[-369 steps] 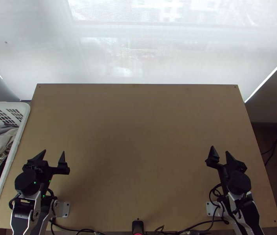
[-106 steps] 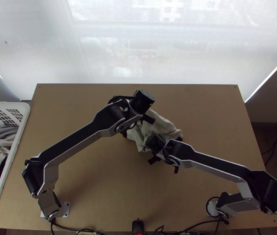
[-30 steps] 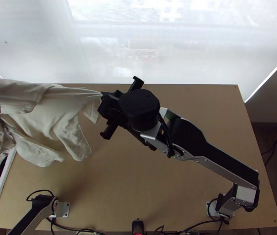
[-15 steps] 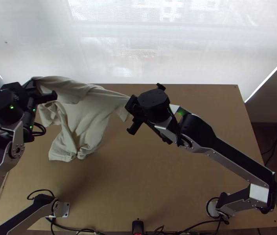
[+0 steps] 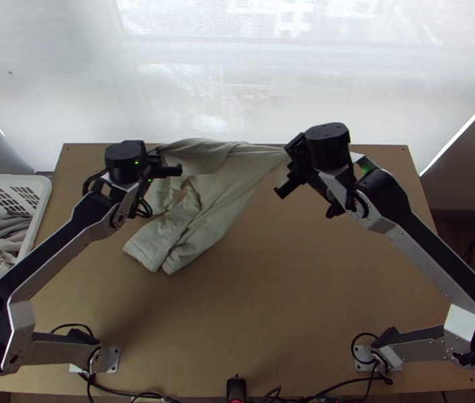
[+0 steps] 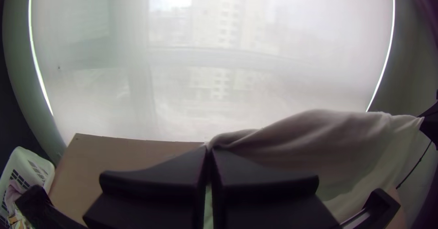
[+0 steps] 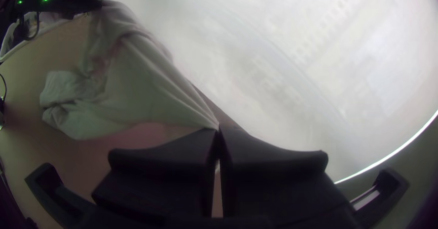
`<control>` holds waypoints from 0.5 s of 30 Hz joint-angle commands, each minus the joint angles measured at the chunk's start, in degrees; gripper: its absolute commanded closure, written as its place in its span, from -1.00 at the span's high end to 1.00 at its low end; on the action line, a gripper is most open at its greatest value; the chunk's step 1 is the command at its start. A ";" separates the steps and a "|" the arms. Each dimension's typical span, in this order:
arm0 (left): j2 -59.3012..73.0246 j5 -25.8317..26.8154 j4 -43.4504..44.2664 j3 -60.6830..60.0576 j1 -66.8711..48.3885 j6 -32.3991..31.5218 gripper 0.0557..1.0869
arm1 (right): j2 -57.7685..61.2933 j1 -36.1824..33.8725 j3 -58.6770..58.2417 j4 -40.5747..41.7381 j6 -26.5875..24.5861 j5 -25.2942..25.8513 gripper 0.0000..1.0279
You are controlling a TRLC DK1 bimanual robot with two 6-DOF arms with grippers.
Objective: Fold the t-shirt
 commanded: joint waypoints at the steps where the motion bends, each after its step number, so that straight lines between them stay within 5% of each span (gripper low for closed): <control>1: 13.03 1.87 2.27 6.43 -6.37 -1.96 -0.60 | -6.34 -7.15 -11.42 -0.30 1.47 -1.47 -0.95; 4: 15.75 5.74 0.86 8.45 -9.44 -5.04 0.42 | -9.15 -8.65 -16.17 -0.30 1.47 -1.90 -0.95; 6: 17.60 7.06 -5.02 11.70 -11.73 -9.00 0.79 | -10.82 -9.53 -18.45 -0.30 1.91 -2.34 -0.95; 10: 18.83 14.00 -12.85 16.18 -15.77 -15.68 0.89 | -13.46 -11.28 -22.15 -0.30 2.61 -3.22 -0.95; 15: 16.54 22.09 -19.88 16.36 -20.17 -14.01 0.89 | -16.01 -12.95 -25.31 -0.30 2.88 -3.75 -0.95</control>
